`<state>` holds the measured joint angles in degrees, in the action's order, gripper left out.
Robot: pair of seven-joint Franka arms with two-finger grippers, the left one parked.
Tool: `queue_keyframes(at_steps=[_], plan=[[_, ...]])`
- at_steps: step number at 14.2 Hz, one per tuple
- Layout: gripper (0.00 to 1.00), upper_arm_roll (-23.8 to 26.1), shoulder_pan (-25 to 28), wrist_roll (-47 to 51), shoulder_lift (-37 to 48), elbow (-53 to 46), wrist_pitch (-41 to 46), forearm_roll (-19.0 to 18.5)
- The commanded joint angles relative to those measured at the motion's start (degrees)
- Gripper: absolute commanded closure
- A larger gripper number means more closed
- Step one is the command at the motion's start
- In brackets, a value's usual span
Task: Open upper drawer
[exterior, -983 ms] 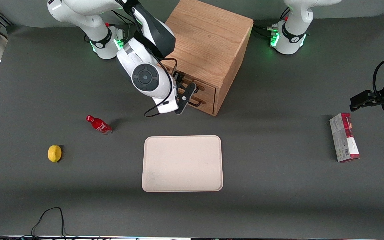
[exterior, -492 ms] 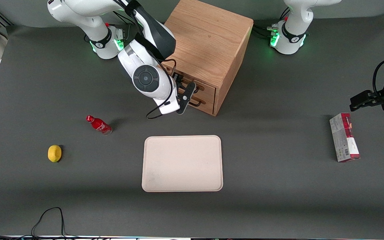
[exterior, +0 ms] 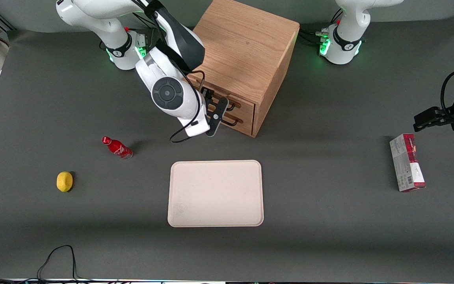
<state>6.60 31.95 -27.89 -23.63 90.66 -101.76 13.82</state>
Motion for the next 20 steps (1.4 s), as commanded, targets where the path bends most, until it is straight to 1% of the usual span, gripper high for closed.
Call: queue_keyframes(at_steps=[1, 20], plan=[[0.0, -0.53, 0.13, -1.55, 0.69, 1.36, -2.21, 0.06], [0.0, -1.06, -4.79, -4.01, -0.28, 0.4, -4.5, 0.06]])
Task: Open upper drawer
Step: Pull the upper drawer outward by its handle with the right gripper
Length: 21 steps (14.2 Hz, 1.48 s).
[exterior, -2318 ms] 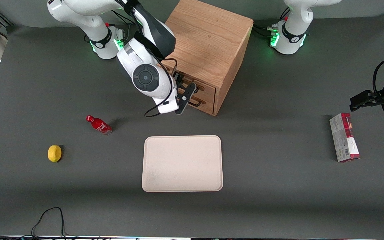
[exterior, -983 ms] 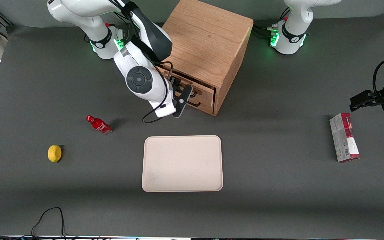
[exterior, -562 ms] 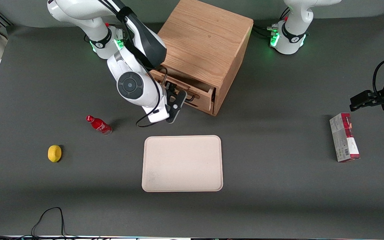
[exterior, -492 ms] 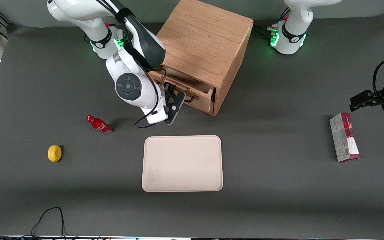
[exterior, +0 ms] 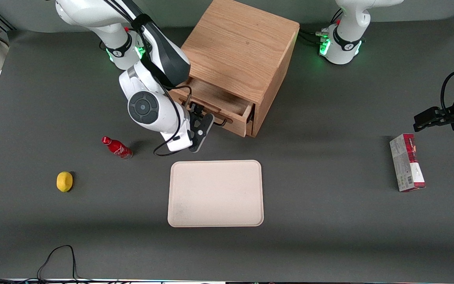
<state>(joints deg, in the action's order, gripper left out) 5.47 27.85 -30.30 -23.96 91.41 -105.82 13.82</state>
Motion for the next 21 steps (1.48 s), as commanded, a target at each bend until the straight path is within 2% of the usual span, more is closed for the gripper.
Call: queue_keyframes(at_steps=[1, 21], plan=[[0.0, 0.07, -0.95, -1.69, -0.03, -0.79, -0.44, 0.06], [0.0, 0.07, -4.03, -4.15, -4.25, -6.85, -0.35, 0.24]])
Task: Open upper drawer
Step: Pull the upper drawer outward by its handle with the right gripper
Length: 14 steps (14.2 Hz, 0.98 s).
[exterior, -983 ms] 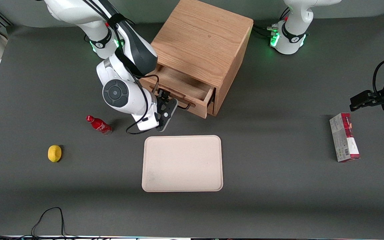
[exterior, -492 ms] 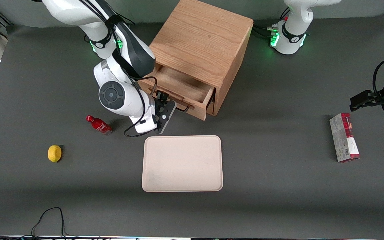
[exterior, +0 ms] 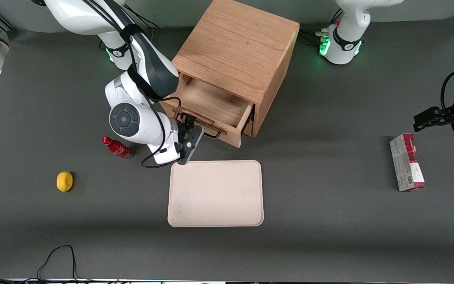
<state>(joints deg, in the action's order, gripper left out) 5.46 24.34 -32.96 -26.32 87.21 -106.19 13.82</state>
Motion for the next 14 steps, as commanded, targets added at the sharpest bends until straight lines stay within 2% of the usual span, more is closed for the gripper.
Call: queue_keyframes(at_steps=[1, 14], plan=[[0.0, 0.08, -0.95, -1.4, -2.07, -2.92, 0.02, 0.24], [0.0, 0.08, -1.93, -2.19, -5.67, -6.88, 0.02, 0.24]])
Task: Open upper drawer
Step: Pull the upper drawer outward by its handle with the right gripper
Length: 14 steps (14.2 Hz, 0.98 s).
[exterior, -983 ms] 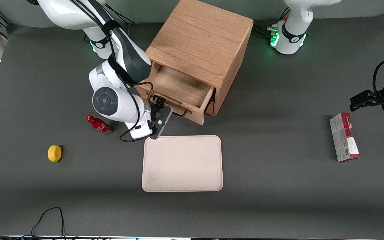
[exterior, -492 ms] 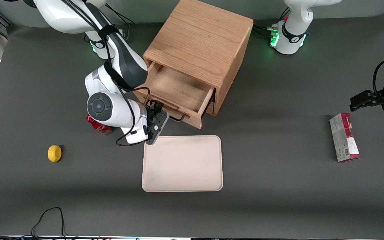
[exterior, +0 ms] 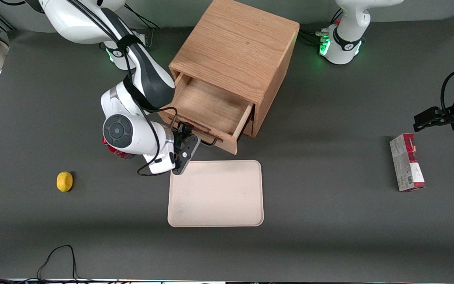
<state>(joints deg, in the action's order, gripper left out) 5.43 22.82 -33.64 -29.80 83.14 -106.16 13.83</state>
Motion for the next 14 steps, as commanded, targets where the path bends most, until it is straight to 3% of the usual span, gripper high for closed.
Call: queue_keyframes(at_steps=[1, 14], plan=[[0.0, 0.11, -0.75, -1.61, -2.63, -3.59, -0.01, 0.24], [0.0, 0.11, -3.65, -2.75, -5.27, -8.17, 0.17, 0.15]])
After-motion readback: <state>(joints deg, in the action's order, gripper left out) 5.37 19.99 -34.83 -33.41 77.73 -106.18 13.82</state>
